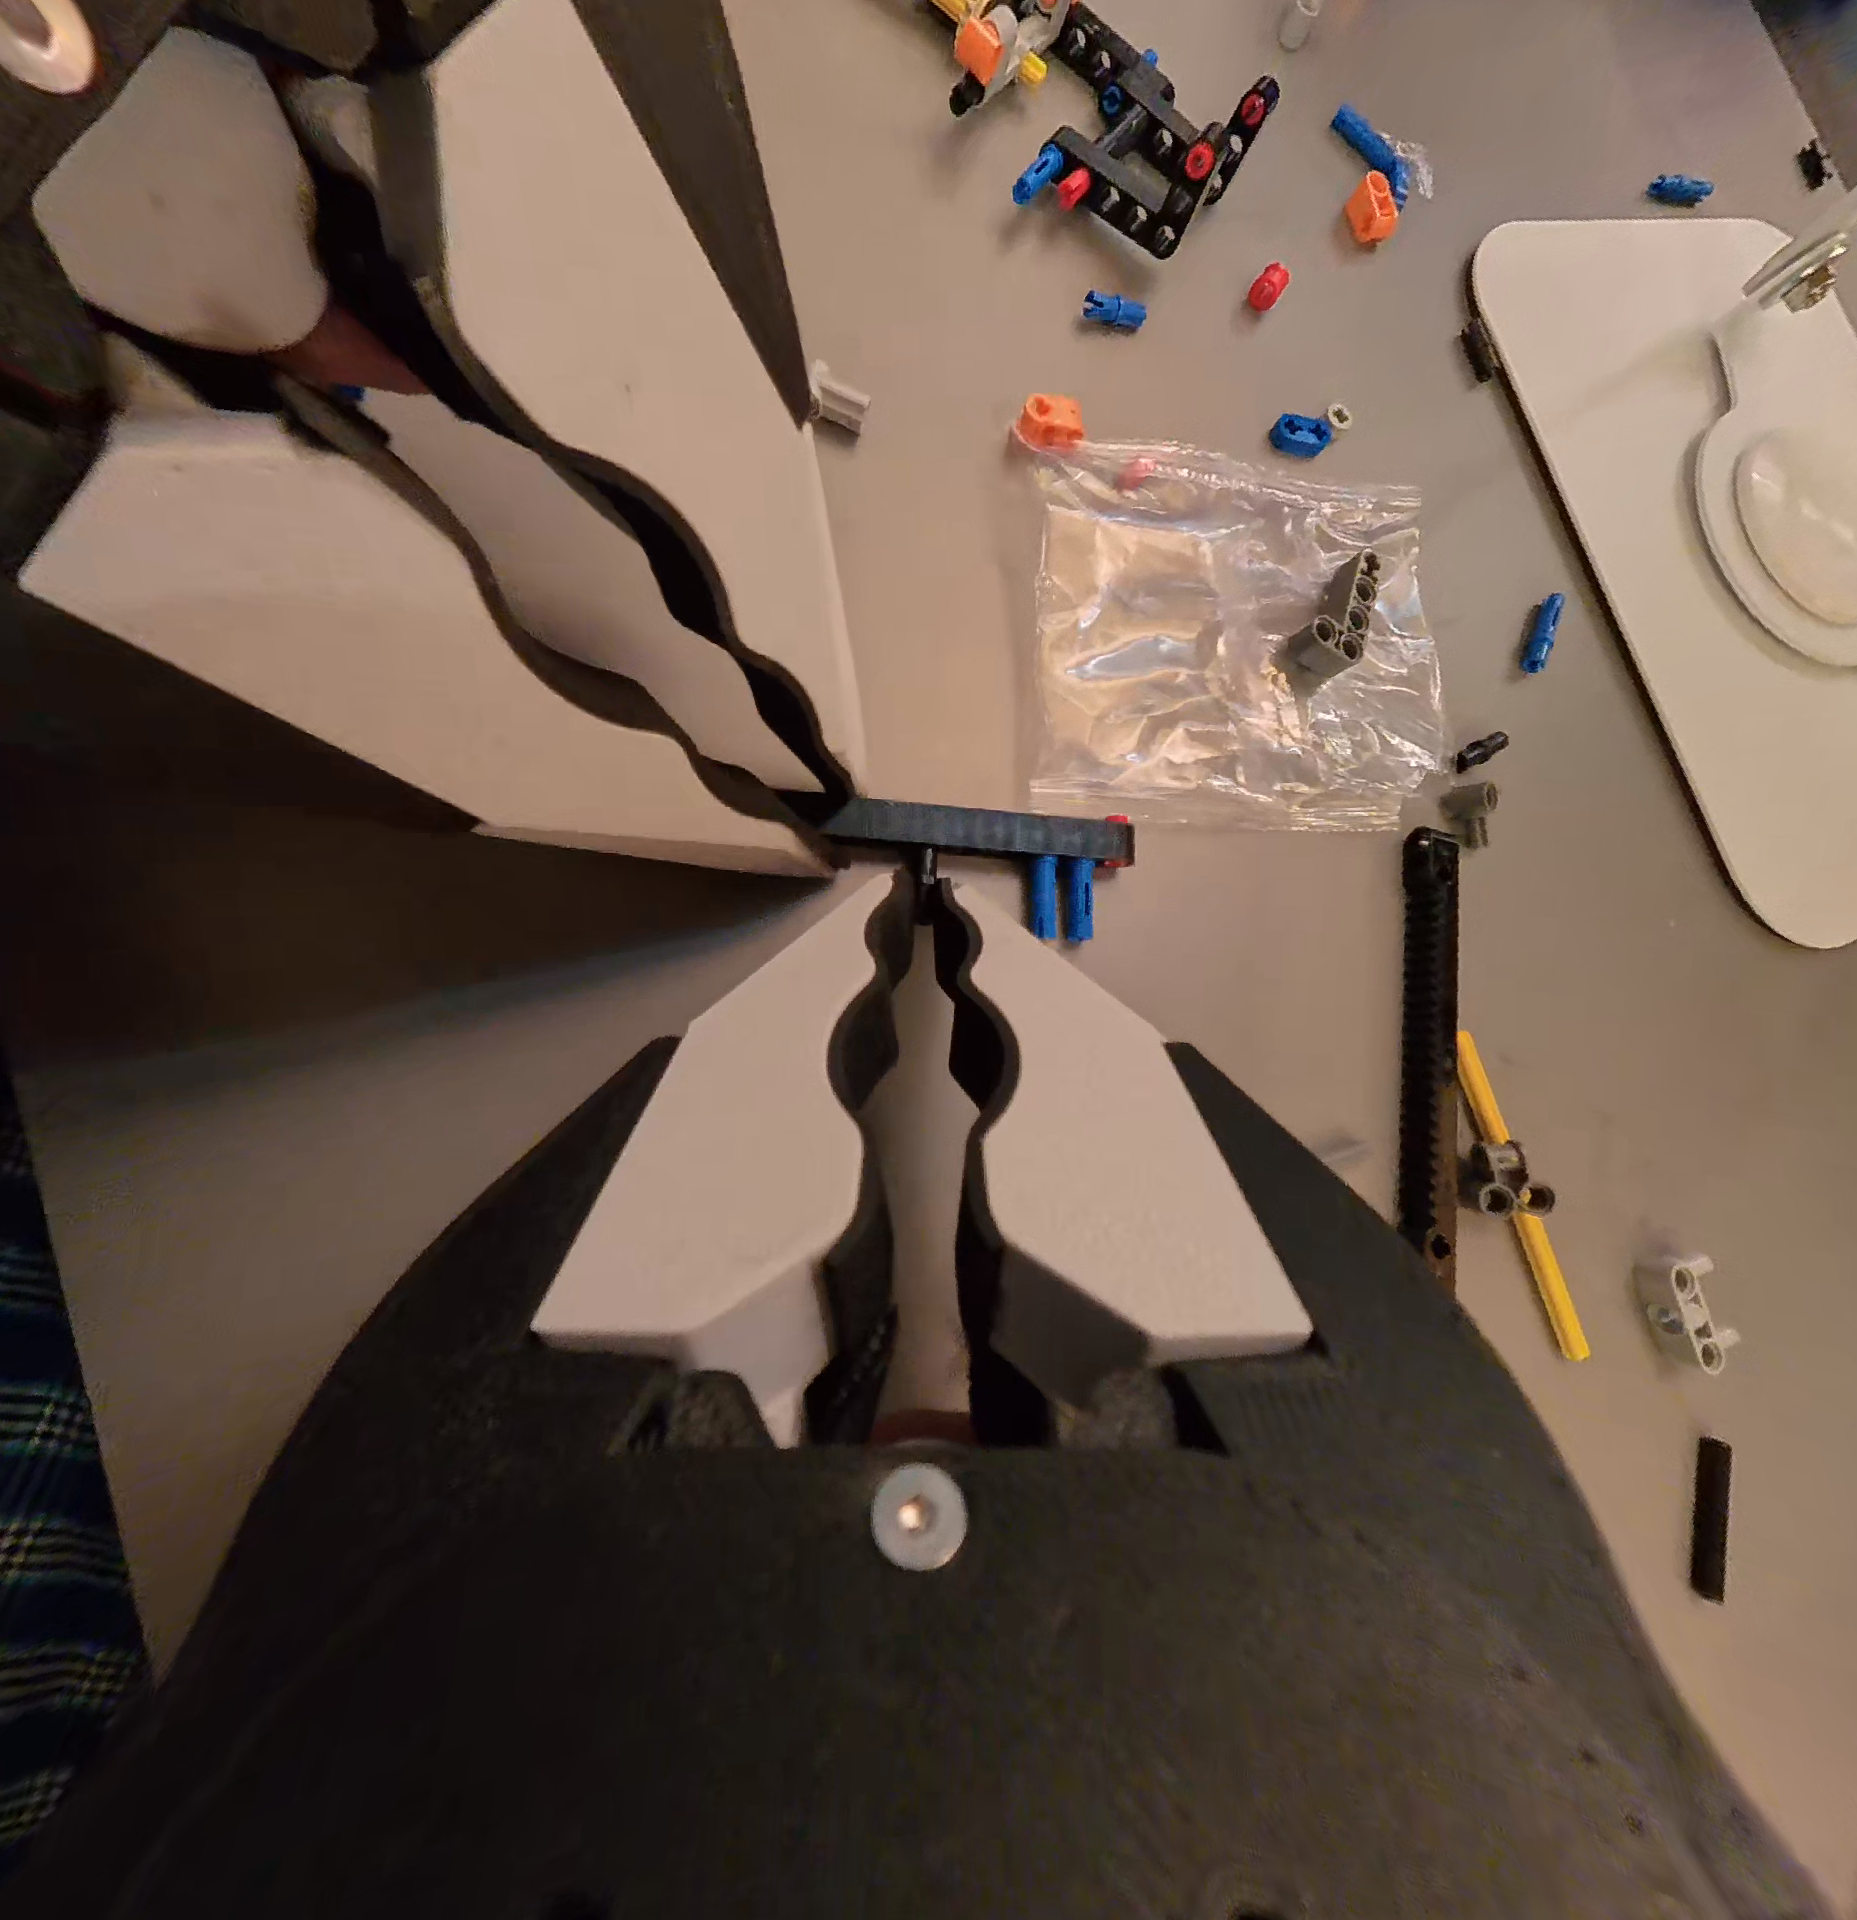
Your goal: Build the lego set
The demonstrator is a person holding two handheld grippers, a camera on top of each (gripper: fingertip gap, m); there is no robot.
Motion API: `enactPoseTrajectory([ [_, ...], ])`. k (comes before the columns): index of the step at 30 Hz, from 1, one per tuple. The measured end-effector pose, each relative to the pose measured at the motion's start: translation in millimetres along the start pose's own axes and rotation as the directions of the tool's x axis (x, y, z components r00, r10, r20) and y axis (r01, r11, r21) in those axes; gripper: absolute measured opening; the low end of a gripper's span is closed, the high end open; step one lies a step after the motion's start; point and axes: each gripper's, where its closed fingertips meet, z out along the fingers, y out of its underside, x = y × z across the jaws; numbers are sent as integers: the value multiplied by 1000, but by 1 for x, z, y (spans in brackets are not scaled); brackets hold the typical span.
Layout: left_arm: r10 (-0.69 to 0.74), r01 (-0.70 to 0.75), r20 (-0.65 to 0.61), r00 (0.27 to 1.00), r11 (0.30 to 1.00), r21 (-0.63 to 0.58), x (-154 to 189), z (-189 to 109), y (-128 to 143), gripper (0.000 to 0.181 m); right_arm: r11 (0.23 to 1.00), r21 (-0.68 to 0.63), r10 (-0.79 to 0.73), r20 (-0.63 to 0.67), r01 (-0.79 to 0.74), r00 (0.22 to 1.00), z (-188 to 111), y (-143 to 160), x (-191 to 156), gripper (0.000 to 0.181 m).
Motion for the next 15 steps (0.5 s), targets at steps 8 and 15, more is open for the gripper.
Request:
enactPoseTrajectory([
  [8, 19, -18, -25, 1000, 999, 32, 3, -1, -1, 5, 998, 52, 18, 91, -23, 996, -1, -7, -1, 1],
  [15, -15, 18, -62, 998, 999, 42, 5, -1, -3, 5, 998, 66, -16, 173, 5, 985, -2, -1, -2, 1],
])
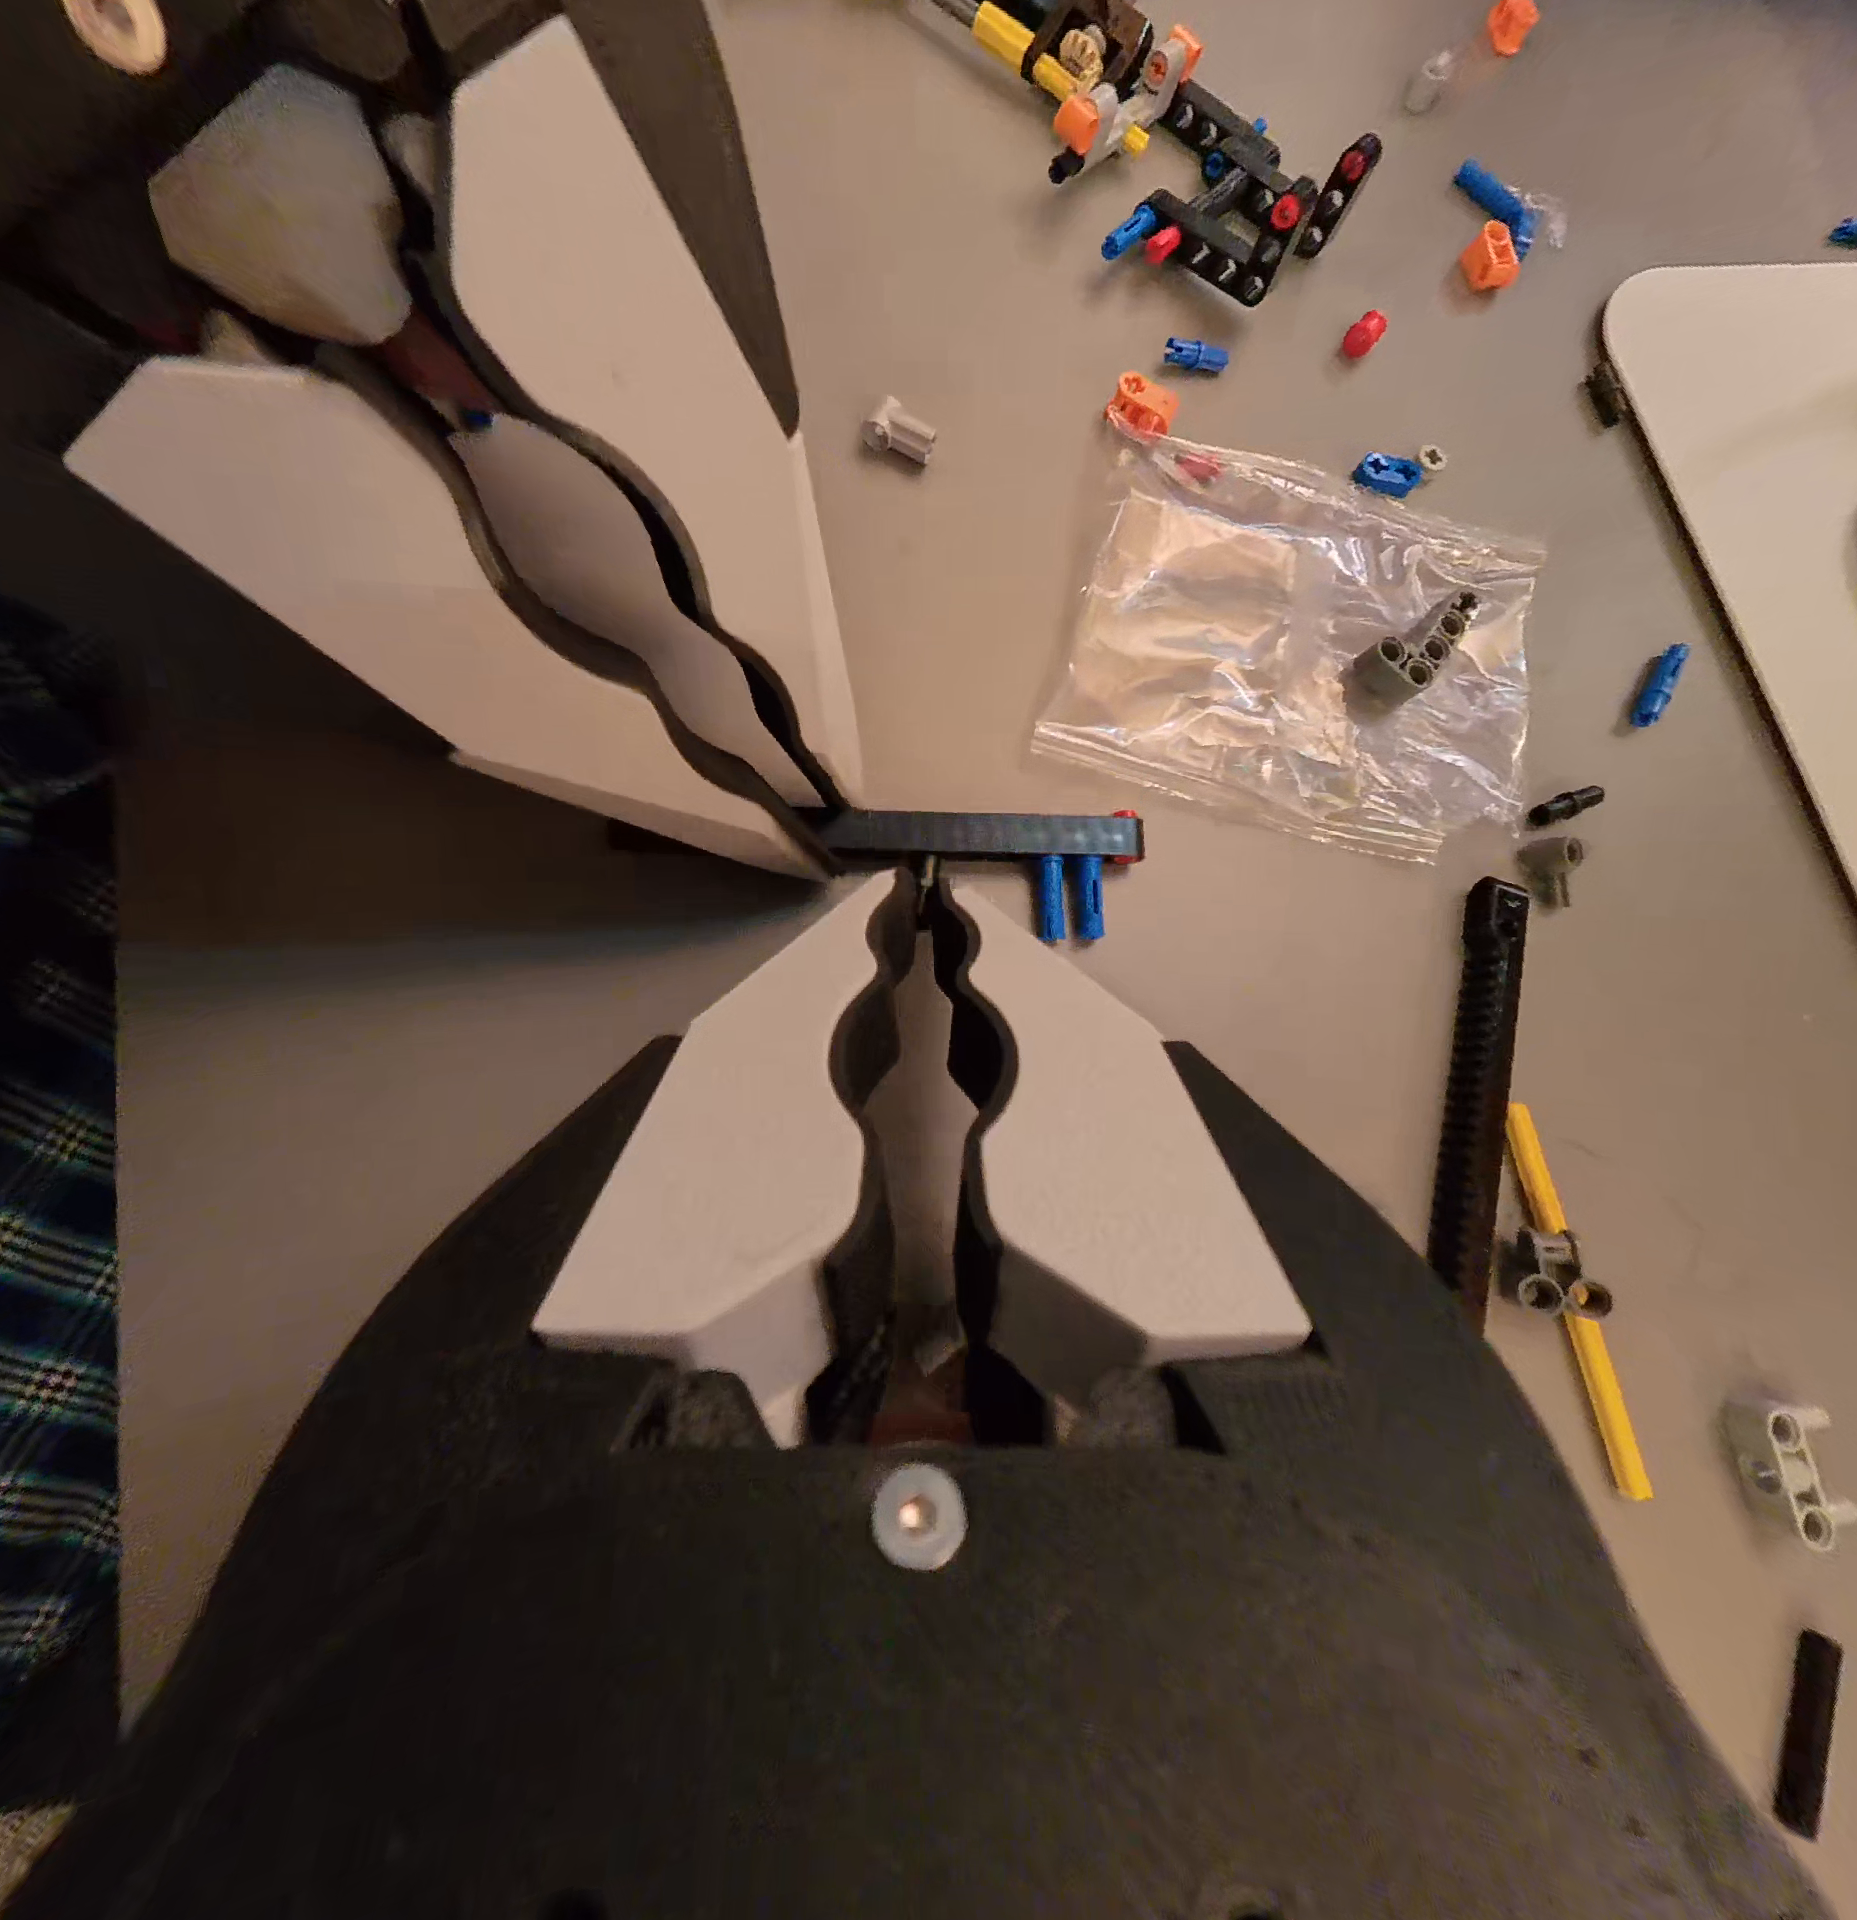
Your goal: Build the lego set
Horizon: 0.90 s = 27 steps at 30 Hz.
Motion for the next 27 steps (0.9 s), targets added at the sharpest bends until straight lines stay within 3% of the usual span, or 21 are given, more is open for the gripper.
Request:
enactPoseTrajectory([
  [9, -20, 21, -52, 998, 1000, 19, 1, -1, 1, 4, 996, 28, -87, 52, 86, 995, 2, 0, 0, 1],
  [20, -106, 111, -78, 991, 992, 56, -9, -4, -7, 8, 996, 27, -83, 81, 81, 993, 3, 0, 1, 1],
  [27, -117, 117, -96, 989, 993, -3, -9, 1, 1, 14, 997, 26, -68, 66, 66, 995, 2, 1, 3, 1],
])
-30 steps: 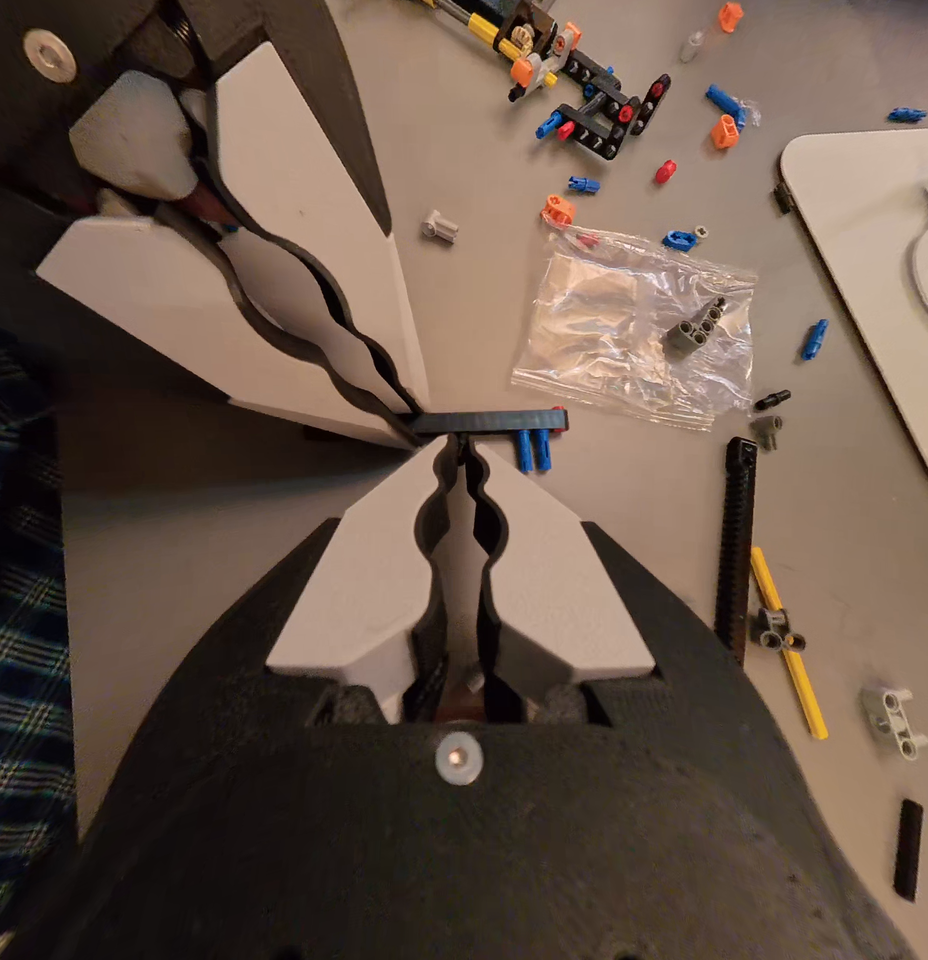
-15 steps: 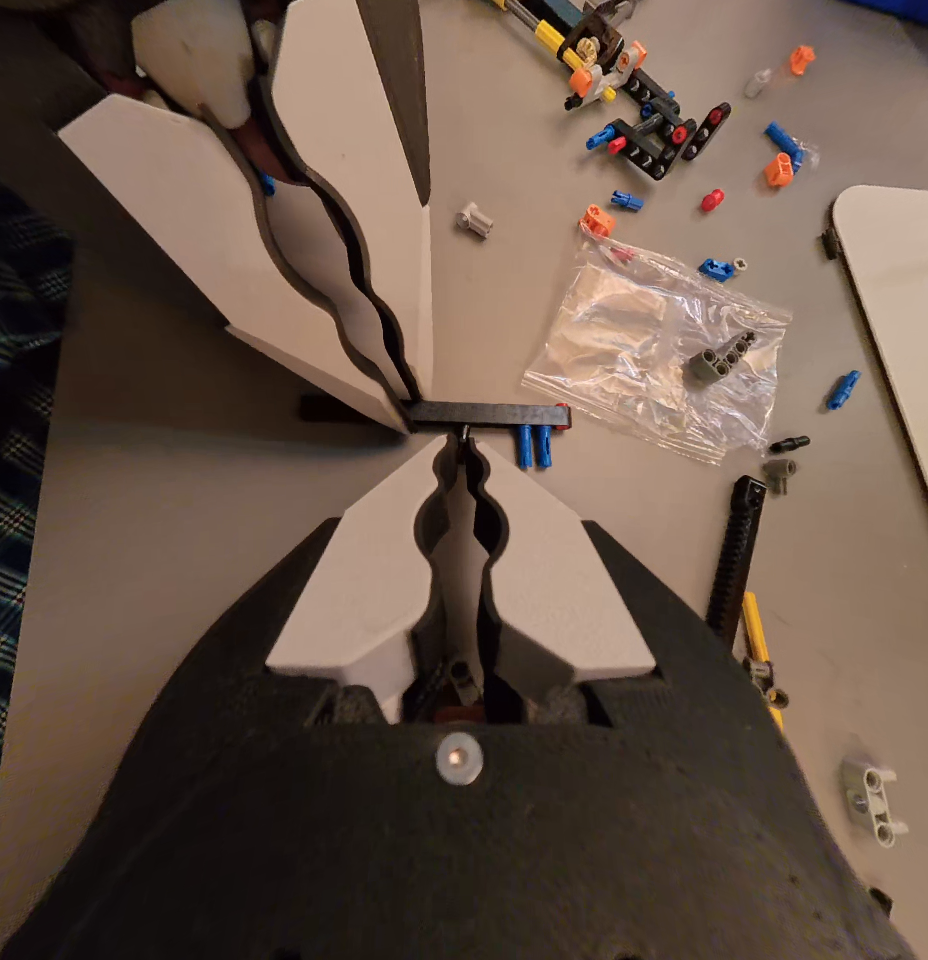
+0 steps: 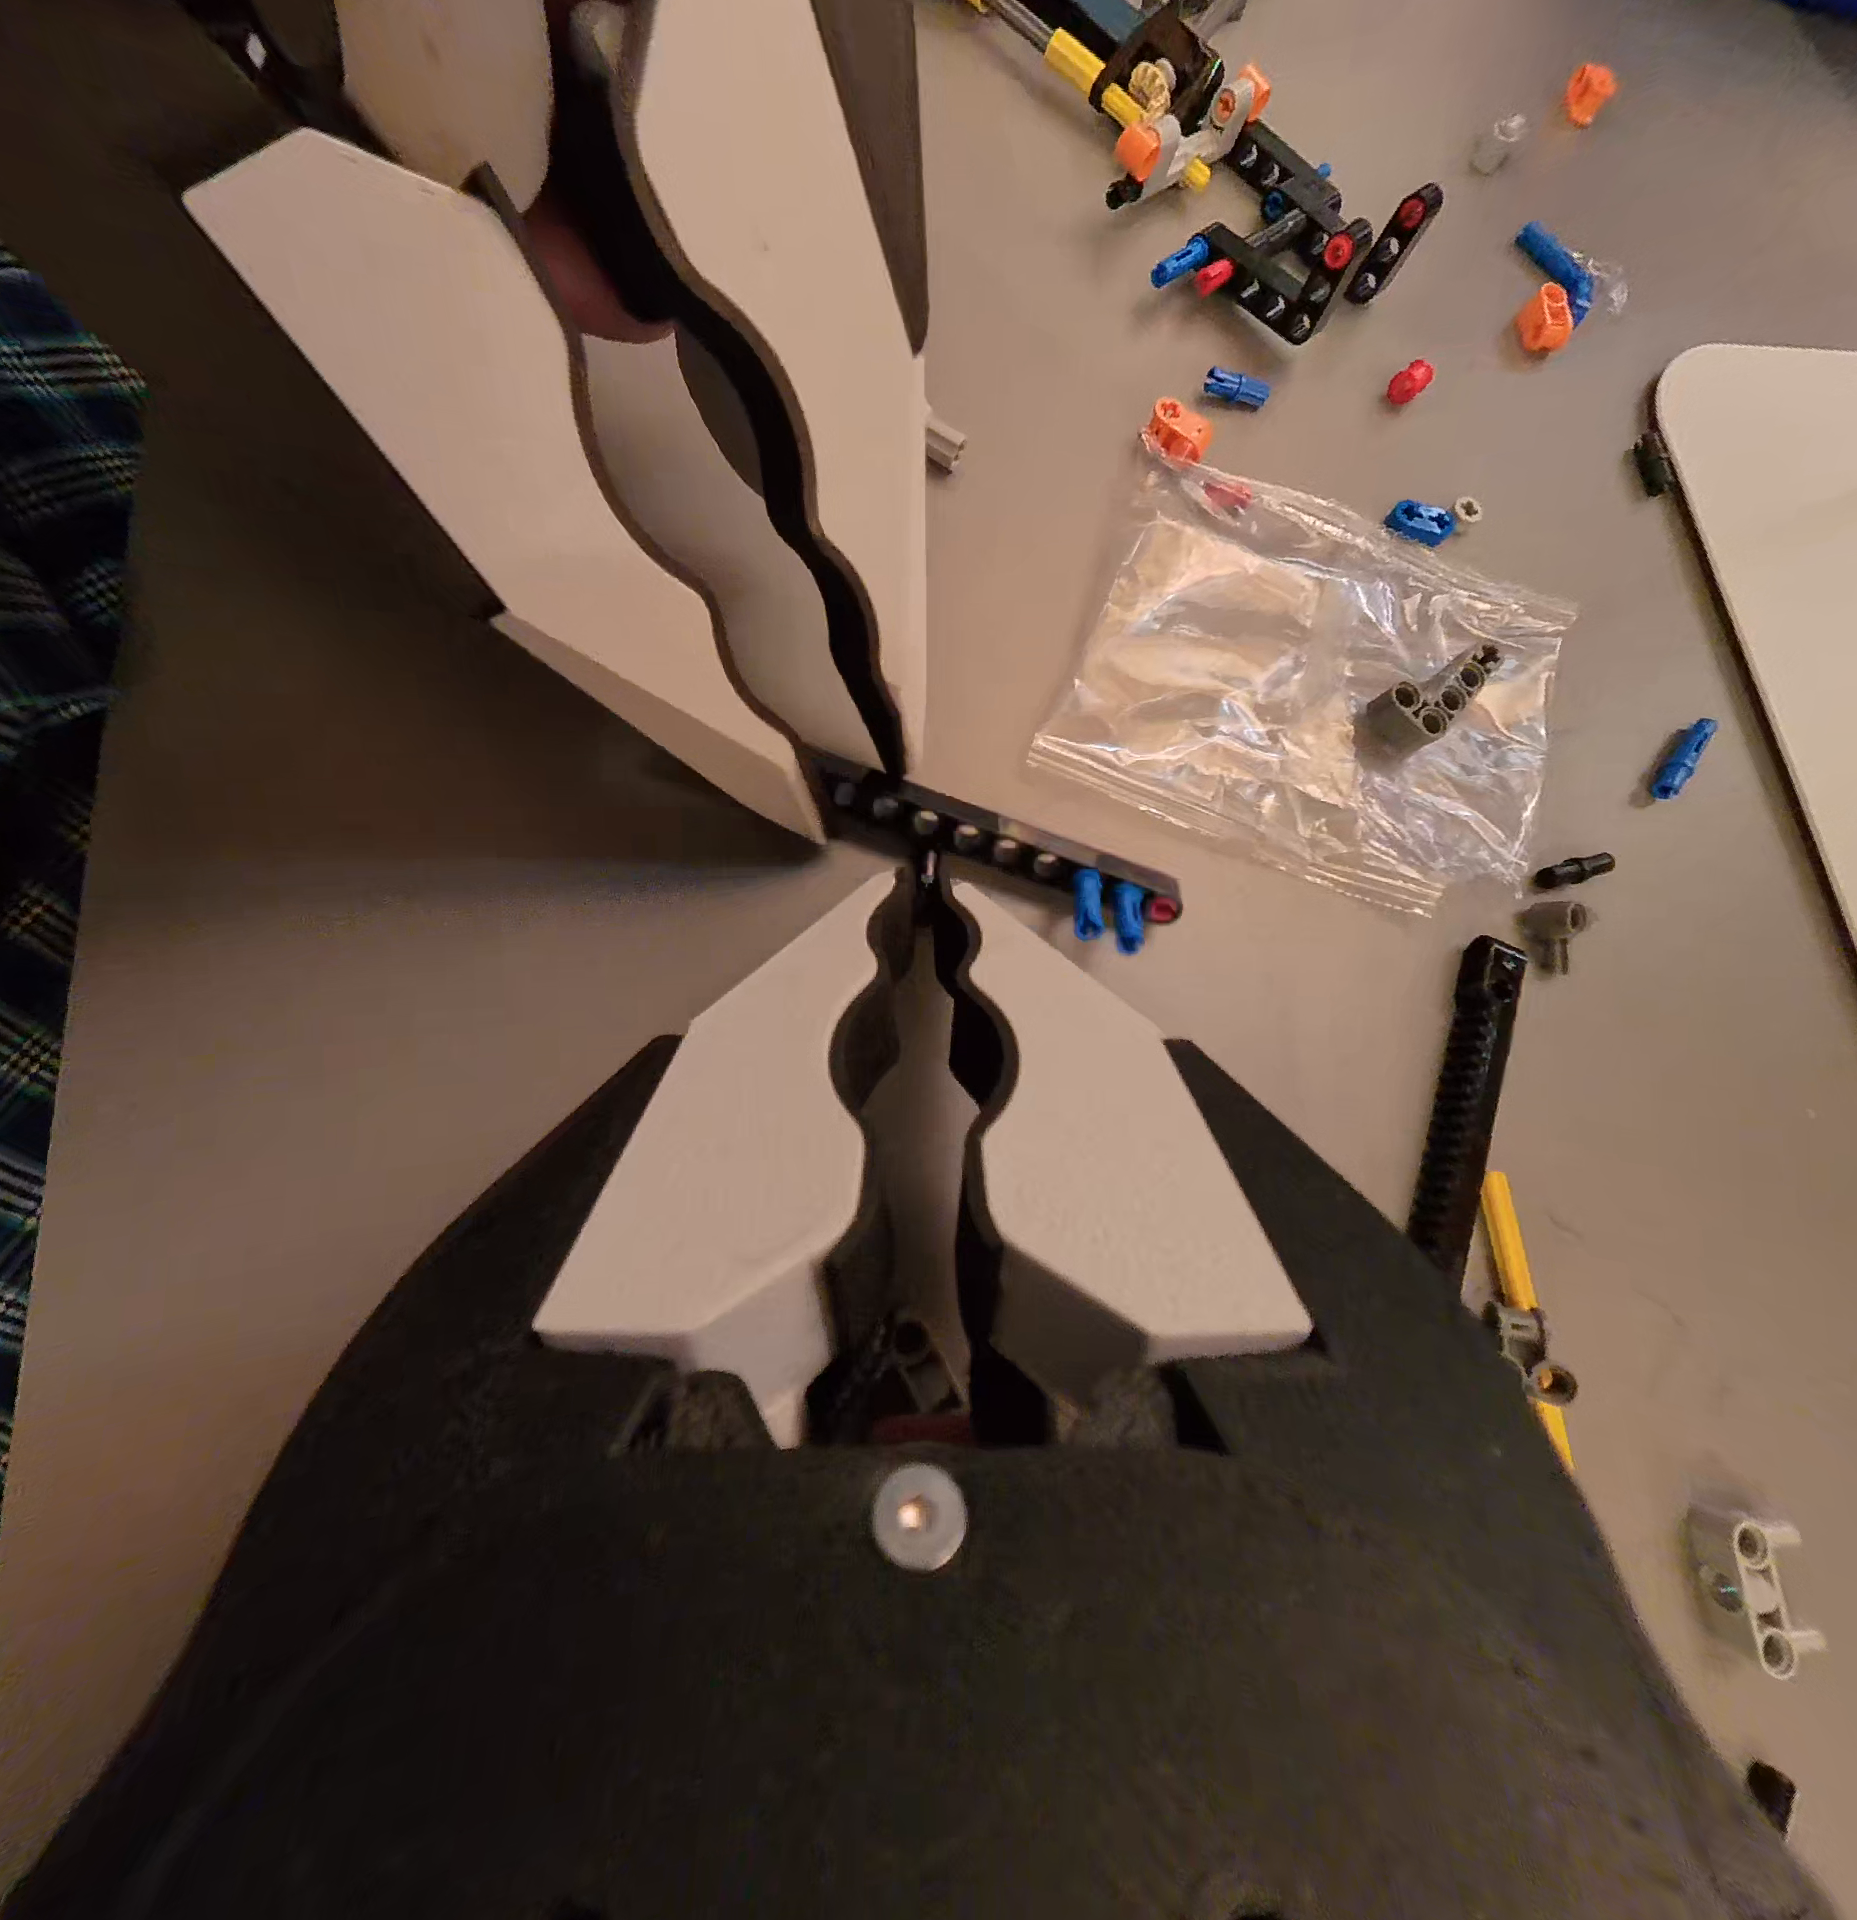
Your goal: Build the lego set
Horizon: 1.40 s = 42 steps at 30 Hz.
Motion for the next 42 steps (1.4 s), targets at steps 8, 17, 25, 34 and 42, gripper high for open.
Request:
enactPoseTrajectory([
  [8, -20, 20, 4, 1000, 1000, 4, -3, -4, -1, 18, 1000, -15, 13, -2, -13, 1000, -5, 3, -1, 1],
  [17, -27, 27, 9, 1000, 999, -21, -3, 5, -1, 14, 999, -9, 44, -22, -44, 999, -3, 3, 2, 1],
  [25, -42, 43, 15, 999, 999, -6, -3, 7, -2, 8, 999, -4, 49, -46, -50, 998, -3, 2, 3, 1],
  [34, -108, 108, -11, 994, 994, 22, -5, 7, -2, 7, 998, -2, 54, -81, -55, 995, -2, 1, 5, 1],
  [42, -141, 142, -23, 990, 990, 27, -7, 7, -2, 6, 998, -3, 61, -113, -62, 992, -2, 1, 6, 1],
])
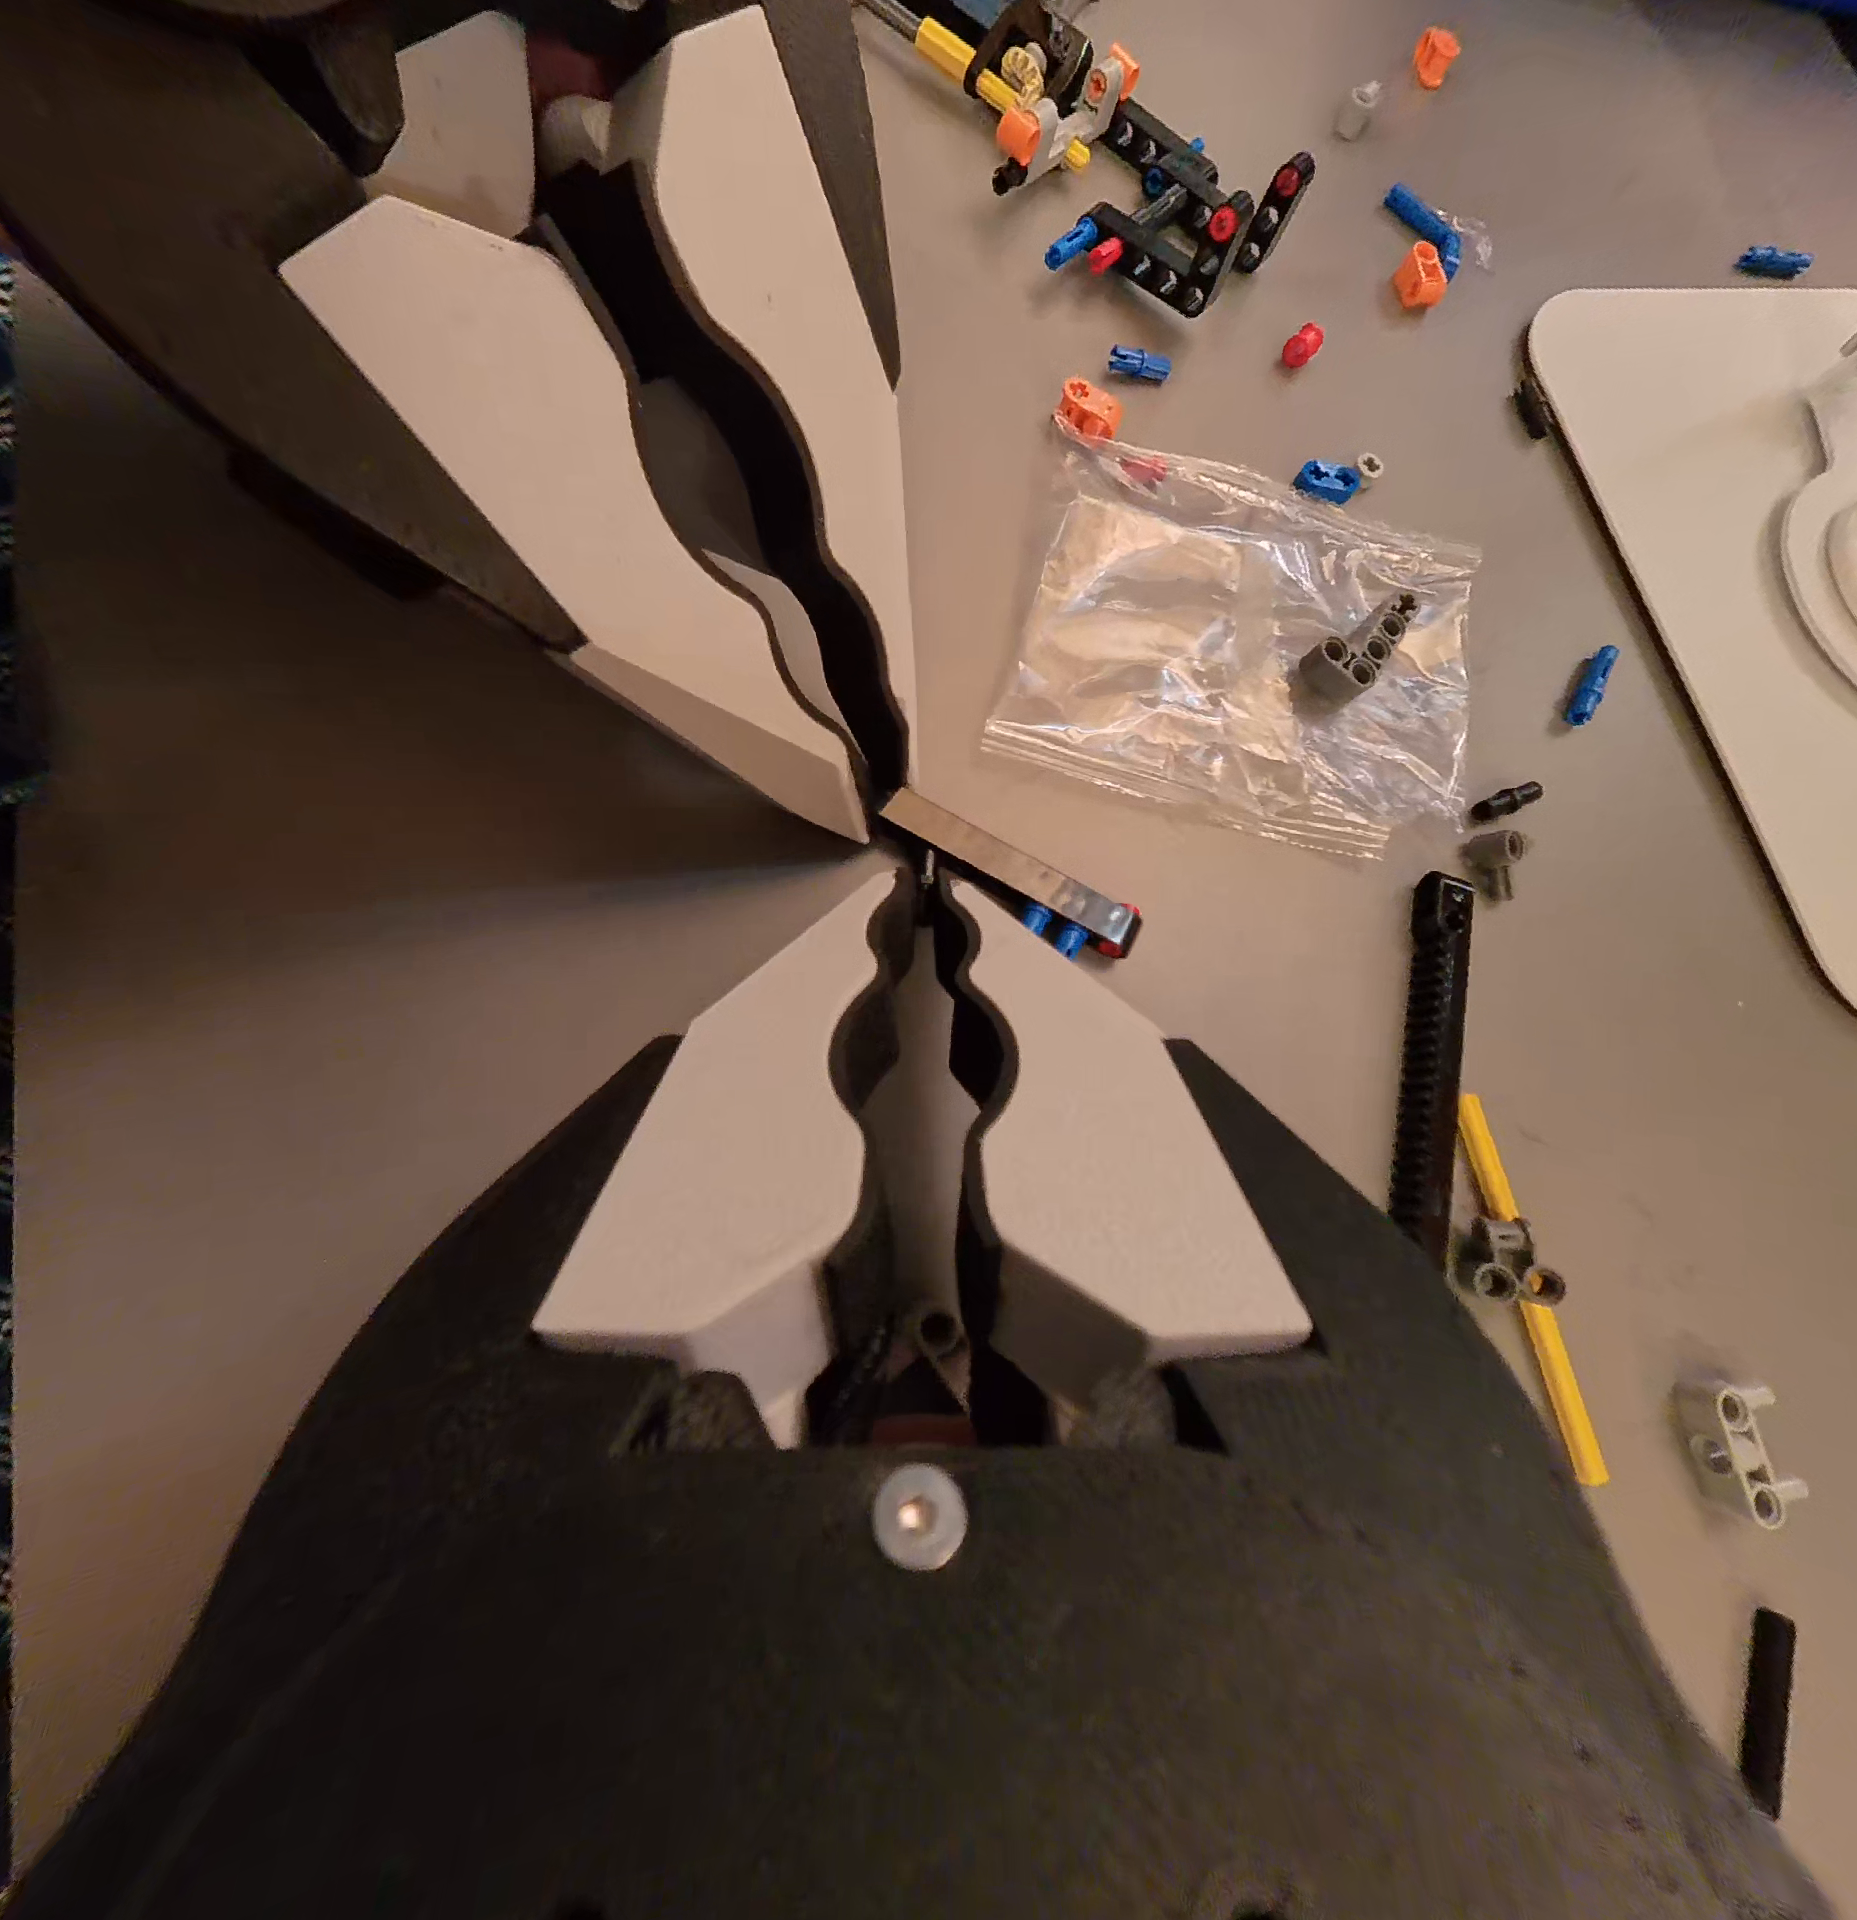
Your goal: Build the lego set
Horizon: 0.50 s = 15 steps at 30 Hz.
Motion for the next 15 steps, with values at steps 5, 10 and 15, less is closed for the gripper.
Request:
enactPoseTrajectory([
  [5, 21, -21, 18, 1000, 1000, 1, 0, 0, 0, 7, 1000, -7, -1, -46, 1, 999, 1, 0, 1, 1],
  [10, 67, -68, 36, 997, 998, 7, 0, 0, 0, 8, 1000, -10, -6, -56, 5, 998, 1, -1, 1, 1],
  [15, 101, -102, 30, 994, 995, 19, 3, 1, -1, 7, 1000, 13, -6, -57, 7, 998, 1, -5, 0, 0],
])
